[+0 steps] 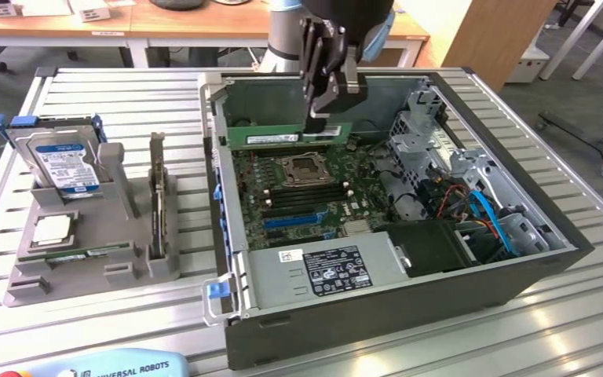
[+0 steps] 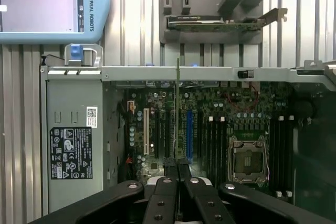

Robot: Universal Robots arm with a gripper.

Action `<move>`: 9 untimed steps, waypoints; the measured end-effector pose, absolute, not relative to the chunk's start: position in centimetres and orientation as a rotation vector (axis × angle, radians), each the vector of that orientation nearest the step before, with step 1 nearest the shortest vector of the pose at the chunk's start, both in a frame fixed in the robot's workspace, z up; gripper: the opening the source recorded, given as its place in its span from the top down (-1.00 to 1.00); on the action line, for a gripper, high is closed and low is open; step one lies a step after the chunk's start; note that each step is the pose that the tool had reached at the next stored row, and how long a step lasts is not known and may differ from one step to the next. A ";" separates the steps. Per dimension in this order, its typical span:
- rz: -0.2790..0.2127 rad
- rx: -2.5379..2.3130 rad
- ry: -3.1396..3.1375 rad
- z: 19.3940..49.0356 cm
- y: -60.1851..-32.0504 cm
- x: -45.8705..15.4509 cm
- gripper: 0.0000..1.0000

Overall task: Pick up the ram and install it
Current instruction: 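Pick up the ram and move it above insertion slot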

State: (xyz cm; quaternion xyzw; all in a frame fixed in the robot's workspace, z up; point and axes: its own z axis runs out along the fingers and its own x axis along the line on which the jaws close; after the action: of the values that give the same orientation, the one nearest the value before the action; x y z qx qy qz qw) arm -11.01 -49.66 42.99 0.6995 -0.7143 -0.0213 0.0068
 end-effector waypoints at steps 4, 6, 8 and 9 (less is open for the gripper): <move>-0.067 2.187 -2.235 43.0 -49.7 -9.9 0.77; -0.067 2.186 -2.236 43.0 -49.7 -9.5 0.77; -0.067 2.186 -2.237 43.0 -49.7 -9.0 0.77; -0.067 2.185 -2.237 43.0 -49.7 -8.8 0.77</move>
State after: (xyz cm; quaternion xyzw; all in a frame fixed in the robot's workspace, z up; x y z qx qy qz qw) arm -8.75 -49.66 42.99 0.6986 -0.7152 -0.0214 0.0068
